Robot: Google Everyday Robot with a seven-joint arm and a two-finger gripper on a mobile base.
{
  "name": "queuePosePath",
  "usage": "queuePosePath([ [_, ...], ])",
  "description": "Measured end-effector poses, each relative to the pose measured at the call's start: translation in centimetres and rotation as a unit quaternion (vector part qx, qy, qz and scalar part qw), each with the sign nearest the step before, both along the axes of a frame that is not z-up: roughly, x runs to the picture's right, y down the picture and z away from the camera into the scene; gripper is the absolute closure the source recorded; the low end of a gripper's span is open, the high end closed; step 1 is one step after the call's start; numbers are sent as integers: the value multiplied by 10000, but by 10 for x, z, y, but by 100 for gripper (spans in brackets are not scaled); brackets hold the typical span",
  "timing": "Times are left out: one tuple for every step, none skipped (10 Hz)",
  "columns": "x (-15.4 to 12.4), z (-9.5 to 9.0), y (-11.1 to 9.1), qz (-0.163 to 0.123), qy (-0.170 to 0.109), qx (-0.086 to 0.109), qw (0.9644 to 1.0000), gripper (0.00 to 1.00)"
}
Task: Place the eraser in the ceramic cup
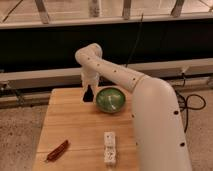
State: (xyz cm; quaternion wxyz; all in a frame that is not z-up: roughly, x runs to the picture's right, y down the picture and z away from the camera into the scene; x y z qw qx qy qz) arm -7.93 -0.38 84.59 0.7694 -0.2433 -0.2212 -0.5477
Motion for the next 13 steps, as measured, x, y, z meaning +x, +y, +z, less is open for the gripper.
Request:
queuePosePath([
  [7,-1,-2,62,22,1,10000,98],
  [19,-1,-2,127,53,6,9999,98],
  [30,-4,-2,192,80,11,9998,98],
  [36,-6,-2,229,97,15,9997,98],
  [37,-7,-2,259,104,19,9996,98],
  [38,-10,-3,312,113,34,9994,98],
  [44,-11,-1,346,146,28,9993,98],
  [58,-15,1,395,199,10,9990,98],
  [69,-19,4,450,255,-8,9987,98],
  [78,-25,8,510,289,-4,9983,98],
  [83,-29,11,553,309,3,9980,98],
  [85,-32,11,601,326,-4,9977,98],
  [83,-34,11,626,315,-13,9975,98],
])
